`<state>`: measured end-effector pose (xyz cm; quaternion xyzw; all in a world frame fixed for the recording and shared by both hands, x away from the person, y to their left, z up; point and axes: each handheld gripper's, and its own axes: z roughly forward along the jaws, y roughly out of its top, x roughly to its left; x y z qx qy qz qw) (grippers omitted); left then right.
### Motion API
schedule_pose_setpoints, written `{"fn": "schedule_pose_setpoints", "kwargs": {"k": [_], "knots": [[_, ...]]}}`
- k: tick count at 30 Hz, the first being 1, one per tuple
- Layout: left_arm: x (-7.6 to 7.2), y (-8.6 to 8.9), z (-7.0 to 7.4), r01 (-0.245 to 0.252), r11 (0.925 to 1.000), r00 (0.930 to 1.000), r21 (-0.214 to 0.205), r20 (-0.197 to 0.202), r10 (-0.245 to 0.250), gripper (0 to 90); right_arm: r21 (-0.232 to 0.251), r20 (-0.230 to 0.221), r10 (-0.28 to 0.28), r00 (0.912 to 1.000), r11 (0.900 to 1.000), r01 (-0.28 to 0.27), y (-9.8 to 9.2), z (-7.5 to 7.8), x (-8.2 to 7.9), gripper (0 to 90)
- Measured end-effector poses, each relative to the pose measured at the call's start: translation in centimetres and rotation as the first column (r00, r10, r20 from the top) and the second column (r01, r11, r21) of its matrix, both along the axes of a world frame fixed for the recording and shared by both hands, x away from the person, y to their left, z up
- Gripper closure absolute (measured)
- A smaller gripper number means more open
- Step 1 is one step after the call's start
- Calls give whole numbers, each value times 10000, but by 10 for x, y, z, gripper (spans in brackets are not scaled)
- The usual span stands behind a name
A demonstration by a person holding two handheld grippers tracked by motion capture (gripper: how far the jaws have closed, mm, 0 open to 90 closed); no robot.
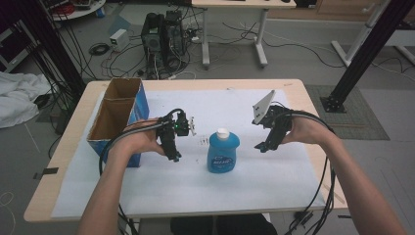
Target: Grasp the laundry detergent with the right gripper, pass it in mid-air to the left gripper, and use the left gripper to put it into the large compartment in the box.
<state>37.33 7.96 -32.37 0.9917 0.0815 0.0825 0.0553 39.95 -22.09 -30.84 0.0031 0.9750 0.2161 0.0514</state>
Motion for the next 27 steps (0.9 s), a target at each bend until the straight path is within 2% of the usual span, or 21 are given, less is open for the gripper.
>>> {"fn": "schedule_pose_setpoints", "kwargs": {"k": [1,5,7,10,11,18,21,24,25,27], "knots": [[0,0,0,-13,10000,10000,-7,-1,13,170,204,-146,17,9999,9998,-14,0,-1,-2,129],[-1,0,0,0,10000,10000,-33,24,0,170,590,-227,238,9995,9980,-224,4,-7,-9,129],[-1,0,0,20,10000,10000,-35,42,-20,170,929,-317,383,9988,9951,-352,6,-10,-10,129],[-1,0,0,-3,10000,10000,-63,22,3,170,1520,-516,541,9972,9873,-457,8,-16,-11,129],[-1,0,-1,-23,10000,10000,-72,25,23,170,1755,-639,400,9972,9841,-282,9,-18,-13,129],[-3,1,-3,-26,10000,10000,-74,-29,26,170,2540,-1190,565,9913,9669,-246,18,-36,-16,129],[-3,1,-3,-12,10000,10000,-59,48,13,170,2669,-1237,584,9906,9634,-235,23,-42,-17,129],[-3,1,-4,-34,10000,10000,-82,-7,34,170,2799,-1173,850,9895,9588,-491,28,-47,-17,129],[-3,1,-5,-36,9999,10000,-95,-8,36,170,2920,-1248,667,9899,9560,-276,30,-48,-18,129],[-4,1,-6,-105,9999,9999,-134,-45,104,171,2973,-1086,1033,9887,9524,-668,31,-50,-15,129]]}}
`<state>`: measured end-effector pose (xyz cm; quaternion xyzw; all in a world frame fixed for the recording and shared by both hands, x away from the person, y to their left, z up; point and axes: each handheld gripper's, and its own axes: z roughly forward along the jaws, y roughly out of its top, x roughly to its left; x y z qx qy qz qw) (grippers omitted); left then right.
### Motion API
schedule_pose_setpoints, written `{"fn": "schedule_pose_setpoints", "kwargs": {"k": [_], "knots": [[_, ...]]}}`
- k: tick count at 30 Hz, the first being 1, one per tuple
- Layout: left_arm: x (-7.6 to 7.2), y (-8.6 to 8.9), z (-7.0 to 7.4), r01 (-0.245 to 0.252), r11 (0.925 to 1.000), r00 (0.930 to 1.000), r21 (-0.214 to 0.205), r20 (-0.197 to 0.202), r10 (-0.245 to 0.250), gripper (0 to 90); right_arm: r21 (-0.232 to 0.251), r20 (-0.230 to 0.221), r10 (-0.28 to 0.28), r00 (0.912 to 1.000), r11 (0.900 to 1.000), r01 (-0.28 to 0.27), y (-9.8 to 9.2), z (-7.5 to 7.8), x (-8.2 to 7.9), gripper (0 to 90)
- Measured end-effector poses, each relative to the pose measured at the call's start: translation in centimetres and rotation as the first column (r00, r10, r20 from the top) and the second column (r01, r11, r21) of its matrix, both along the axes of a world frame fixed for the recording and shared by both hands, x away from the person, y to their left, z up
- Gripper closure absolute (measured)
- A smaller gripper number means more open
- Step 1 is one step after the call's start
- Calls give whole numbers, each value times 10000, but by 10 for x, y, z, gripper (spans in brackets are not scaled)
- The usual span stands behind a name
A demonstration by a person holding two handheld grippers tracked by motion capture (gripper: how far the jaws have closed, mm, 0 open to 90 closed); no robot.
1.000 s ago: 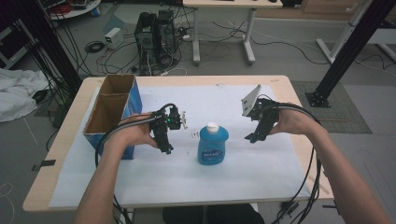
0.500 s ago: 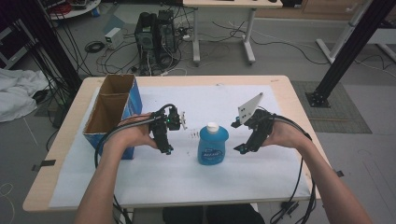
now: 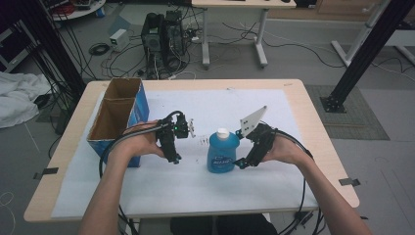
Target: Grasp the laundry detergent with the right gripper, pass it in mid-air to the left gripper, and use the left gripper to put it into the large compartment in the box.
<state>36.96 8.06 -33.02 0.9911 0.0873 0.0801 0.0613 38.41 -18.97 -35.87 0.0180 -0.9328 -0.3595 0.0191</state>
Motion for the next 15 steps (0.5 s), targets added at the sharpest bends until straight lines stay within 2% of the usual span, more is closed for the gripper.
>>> {"fn": "schedule_pose_setpoints", "kwargs": {"k": [1,2,7,10,12,15], "knots": [[0,0,-1,-13,10000,10000,-19,-2,13,171,-64,-456,-539,9975,9985,537,2,-1,-4,129],[0,0,-1,8,10000,10000,-23,-17,-8,170,124,-283,-334,9990,9994,337,4,-3,-2,129],[0,1,-3,-8,10000,10000,-87,-44,7,170,193,-355,-179,9992,9996,186,11,-10,-1,129],[0,1,-3,31,10000,10000,-50,-73,-31,170,264,-537,-379,9978,9989,394,12,-12,-3,129],[0,1,-4,26,10000,10000,-60,-67,-26,170,632,-322,-330,9989,9974,349,12,-13,-2,129],[-1,1,-5,-25,10000,10000,-78,-58,25,170,637,-384,-425,9984,9970,448,12,-14,-4,131]]}}
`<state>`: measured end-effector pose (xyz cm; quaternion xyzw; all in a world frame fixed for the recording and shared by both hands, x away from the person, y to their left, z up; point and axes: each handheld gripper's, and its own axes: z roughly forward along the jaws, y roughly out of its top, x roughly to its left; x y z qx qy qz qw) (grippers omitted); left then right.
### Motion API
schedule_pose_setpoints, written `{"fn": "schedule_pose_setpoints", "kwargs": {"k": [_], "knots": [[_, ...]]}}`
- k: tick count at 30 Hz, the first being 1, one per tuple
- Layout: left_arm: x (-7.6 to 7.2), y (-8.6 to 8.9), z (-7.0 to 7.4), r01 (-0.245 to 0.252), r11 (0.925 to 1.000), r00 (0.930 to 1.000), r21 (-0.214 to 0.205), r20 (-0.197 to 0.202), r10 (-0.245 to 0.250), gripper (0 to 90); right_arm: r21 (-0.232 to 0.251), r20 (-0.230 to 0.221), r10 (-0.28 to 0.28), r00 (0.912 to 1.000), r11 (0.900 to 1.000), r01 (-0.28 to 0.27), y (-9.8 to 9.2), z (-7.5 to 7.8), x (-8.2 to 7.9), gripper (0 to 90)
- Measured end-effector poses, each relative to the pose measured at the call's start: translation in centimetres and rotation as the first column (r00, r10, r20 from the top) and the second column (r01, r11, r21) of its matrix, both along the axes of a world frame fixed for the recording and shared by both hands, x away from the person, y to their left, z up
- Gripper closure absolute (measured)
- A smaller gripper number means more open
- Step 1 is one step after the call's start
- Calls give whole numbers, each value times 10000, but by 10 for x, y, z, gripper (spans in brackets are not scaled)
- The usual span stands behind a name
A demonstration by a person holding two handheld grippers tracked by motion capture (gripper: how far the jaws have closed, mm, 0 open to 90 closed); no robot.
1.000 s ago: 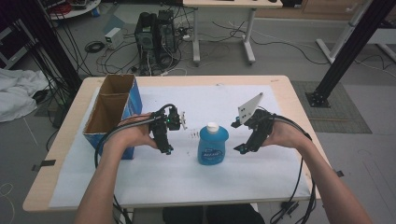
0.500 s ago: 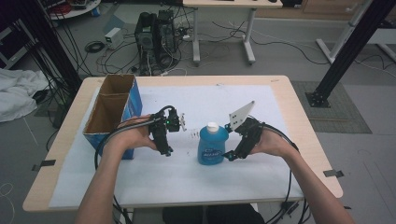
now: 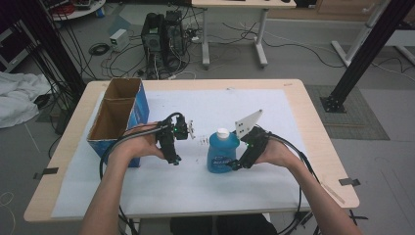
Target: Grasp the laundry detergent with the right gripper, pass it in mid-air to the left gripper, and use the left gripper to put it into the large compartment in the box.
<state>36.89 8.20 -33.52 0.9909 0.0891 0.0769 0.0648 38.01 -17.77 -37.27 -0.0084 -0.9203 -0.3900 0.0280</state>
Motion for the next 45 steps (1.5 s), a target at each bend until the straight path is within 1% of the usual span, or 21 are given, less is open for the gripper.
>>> {"fn": "schedule_pose_setpoints", "kwargs": {"k": [5,7,11,12,13,14,16,17,19,22,23,24,25,32,34,36,38,40,42,43,45], "knots": [[-1,0,-2,-11,10000,10000,-22,-38,10,170,-126,-160,94,9998,9999,-96,2,-3,0,132],[-1,0,-2,-5,10000,10000,-28,-43,5,170,90,-11,287,9996,9995,-287,4,-6,3,132],[-2,0,-3,-42,10000,10000,-55,-37,42,170,203,-78,229,9997,9995,-228,5,-8,2,133],[-2,0,-3,-49,10000,10000,-68,-59,48,170,115,-170,209,9996,9997,-207,5,-8,2,133],[-2,1,-3,-45,10000,10000,-60,-47,45,170,322,-4,351,9994,9989,-351,6,-10,3,133],[-2,1,-3,-44,10000,10000,-41,-65,43,170,324,23,425,9991,9986,-425,6,-10,4,133],[-2,1,-4,-56,10000,10000,-56,-66,56,170,266,-133,279,9995,9993,-275,6,-10,2,134],[-1,1,-4,-26,10000,10000,-20,-84,26,170,344,-20,397,9992,9986,-396,7,-11,4,134],[-1,1,-5,-47,10000,9999,-52,-101,46,170,286,-100,251,9996,9993,-248,7,-11,3,134],[-1,0,-6,-9,10000,10000,-15,-96,9,170,365,-65,351,9994,9987,-348,8,-13,3,135],[-1,0,-6,-38,10000,9999,-68,-96,37,170,327,-118,241,9996,9992,-237,8,-13,3,158],[-1,0,-6,-48,10000,9999,-79,-96,47,170,383,3,454,9990,9982,-454,8,-14,4,175],[-1,0,-6,-54,10000,9999,-77,-94,53,170,356,-179,315,9993,9989,-309,7,-14,3,175],[-1,0,-7,-51,9999,9999,-96,-90,50,171,403,-210,194,9996,9990,-185,8,-16,2,179],[-2,0,-7,-53,10000,9999,-62,-94,52,171,463,-54,311,9995,9985,-308,8,-16,4,182],[-2,0,-8,-62,9999,9999,-85,-101,61,170,417,-202,203,9996,9989,-194,8,-16,3,184],[-2,0,-8,-60,10000,9999,-67,-101,59,171,521,-58,332,9994,9981,-328,8,-17,4,238],[-2,0,-8,-50,10000,9999,-75,-92,50,171,305,-362,152,9992,9994,-141,7,-16,2,239],[-2,0,-8,-56,10000,9999,-76,-84,55,170,409,-242,263,9994,9988,-253,7,-17,3,240],[-2,0,-8,-58,10000,10000,-78,-76,58,170,608,-65,328,9994,9976,-324,9,-18,4,241],[-2,0,-8,-61,9999,9999,-90,-81,60,170,581,-4,365,9993,9976,-364,8,-18,5,258]]}}
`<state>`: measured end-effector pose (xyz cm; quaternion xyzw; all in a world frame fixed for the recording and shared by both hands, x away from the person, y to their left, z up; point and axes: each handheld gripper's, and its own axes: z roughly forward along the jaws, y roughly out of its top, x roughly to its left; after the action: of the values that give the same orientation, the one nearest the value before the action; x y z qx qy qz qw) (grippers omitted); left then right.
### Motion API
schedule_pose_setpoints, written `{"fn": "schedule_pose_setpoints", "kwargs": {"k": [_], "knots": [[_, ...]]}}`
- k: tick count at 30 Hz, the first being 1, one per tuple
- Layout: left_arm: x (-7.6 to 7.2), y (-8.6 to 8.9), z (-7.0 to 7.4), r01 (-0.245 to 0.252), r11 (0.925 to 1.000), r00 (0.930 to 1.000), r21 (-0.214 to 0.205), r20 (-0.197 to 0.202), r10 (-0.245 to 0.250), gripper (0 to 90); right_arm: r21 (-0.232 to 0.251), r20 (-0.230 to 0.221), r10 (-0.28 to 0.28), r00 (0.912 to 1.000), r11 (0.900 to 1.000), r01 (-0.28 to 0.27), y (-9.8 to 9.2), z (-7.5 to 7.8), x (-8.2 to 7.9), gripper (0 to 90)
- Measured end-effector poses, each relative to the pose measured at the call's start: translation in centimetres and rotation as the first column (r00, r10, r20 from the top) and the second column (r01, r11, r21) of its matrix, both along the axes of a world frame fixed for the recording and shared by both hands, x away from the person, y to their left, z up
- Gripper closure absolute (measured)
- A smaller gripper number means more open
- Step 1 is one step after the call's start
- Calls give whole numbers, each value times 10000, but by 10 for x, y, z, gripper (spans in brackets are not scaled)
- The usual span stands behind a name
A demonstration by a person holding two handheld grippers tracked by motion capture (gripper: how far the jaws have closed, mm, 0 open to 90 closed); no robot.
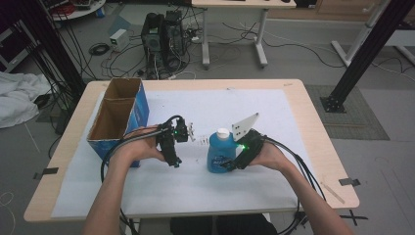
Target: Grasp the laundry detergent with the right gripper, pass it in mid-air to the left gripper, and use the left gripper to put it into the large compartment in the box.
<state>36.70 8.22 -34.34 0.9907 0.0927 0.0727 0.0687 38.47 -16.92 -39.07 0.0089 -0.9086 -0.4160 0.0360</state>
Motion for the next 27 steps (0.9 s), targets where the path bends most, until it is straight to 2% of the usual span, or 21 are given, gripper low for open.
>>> {"fn": "schedule_pose_setpoints", "kwargs": {"k": [5,7,10,11,15,18,20,21,22,23,27], "knots": [[0,0,0,36,10000,10000,6,15,-36,171,94,-52,-16,10000,10000,16,-1,1,0,281],[0,0,0,38,10000,10000,3,20,-38,171,-89,-355,-60,9994,9999,57,-3,2,-1,298],[0,-1,1,38,10000,10000,-8,15,-38,170,166,-52,0,10000,9999,1,-2,1,1,310],[0,0,1,40,10000,10000,-11,15,-40,170,130,-200,-24,9998,9999,26,-2,1,1,310],[0,0,0,-3,10000,10000,-19,20,3,171,169,-125,49,9999,9998,-47,-2,1,2,325],[0,0,0,14,10000,10000,-7,-6,-14,170,143,-324,-121,9994,9998,125,-2,0,1,327],[-1,0,-1,-8,10000,10000,-17,-10,8,171,265,-249,32,9997,9996,-25,-2,-1,4,329],[-1,1,-1,-12,10000,10000,-6,-12,12,170,13,-587,-59,9983,10000,60,-3,0,2,330],[-1,1,-1,-23,10000,10000,4,-4,23,170,277,-331,-7,9995,9996,16,-1,-2,4,332],[-1,1,-1,-26,10000,10000,5,-22,26,171,298,-276,-35,9996,9995,43,-1,-2,5,339],[-1,1,-2,-48,10000,10000,-51,-14,48,171,350,-322,-14,9995,9994,25,-2,-2,6,350]]}}
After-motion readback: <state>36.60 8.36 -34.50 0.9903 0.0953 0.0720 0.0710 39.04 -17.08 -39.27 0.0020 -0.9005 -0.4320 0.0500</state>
